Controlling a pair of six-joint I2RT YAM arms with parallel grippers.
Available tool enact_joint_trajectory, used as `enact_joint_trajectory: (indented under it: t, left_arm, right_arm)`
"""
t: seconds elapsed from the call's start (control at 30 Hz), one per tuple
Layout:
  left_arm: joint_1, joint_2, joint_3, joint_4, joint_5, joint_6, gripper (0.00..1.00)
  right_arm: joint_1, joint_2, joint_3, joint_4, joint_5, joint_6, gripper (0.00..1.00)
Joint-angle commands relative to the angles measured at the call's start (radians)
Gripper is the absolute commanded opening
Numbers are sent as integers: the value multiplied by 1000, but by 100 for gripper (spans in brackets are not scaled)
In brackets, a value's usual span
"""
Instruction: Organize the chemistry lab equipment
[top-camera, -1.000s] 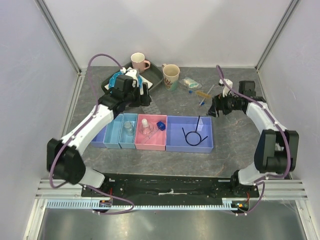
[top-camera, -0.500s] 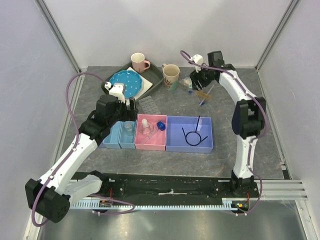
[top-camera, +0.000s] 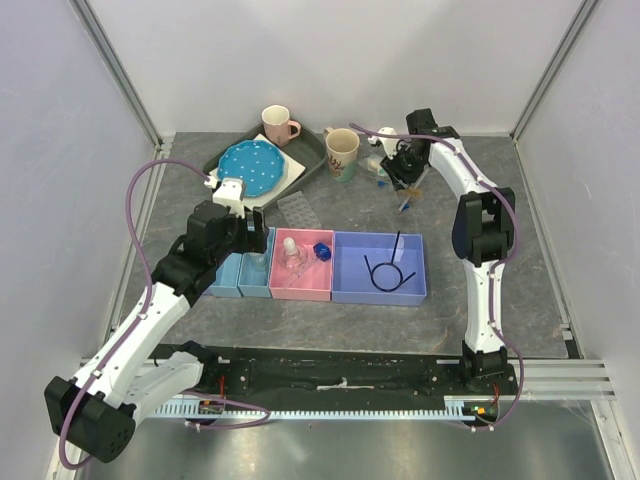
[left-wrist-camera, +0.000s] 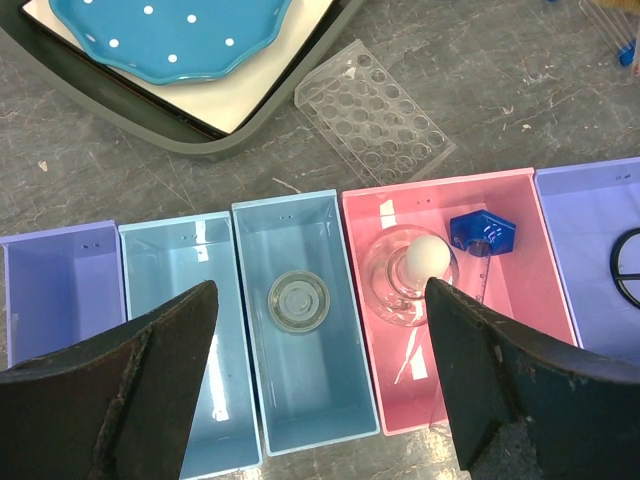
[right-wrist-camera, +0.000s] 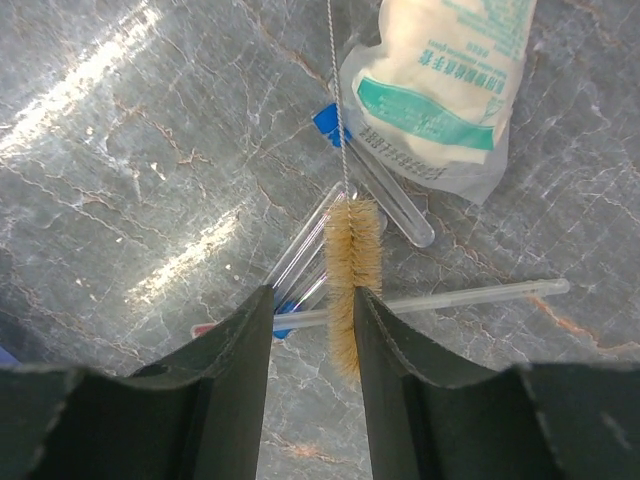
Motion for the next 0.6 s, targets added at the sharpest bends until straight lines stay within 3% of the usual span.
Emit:
enact_joint_trajectory:
  t: [0.0,0.3,0.57]
  left_arm:
    - [4,-8,-5,26,-12,39,91]
    - [4,-26,-8,17,-21,39,91]
    - [4,-20,1,17,-9,30,91]
  right_arm:
    - [3,42,13,-10,62,-31,45]
    - [-2,94,50,-2,94,-45,43]
    - [-11,99,24,-3,67,-56,28]
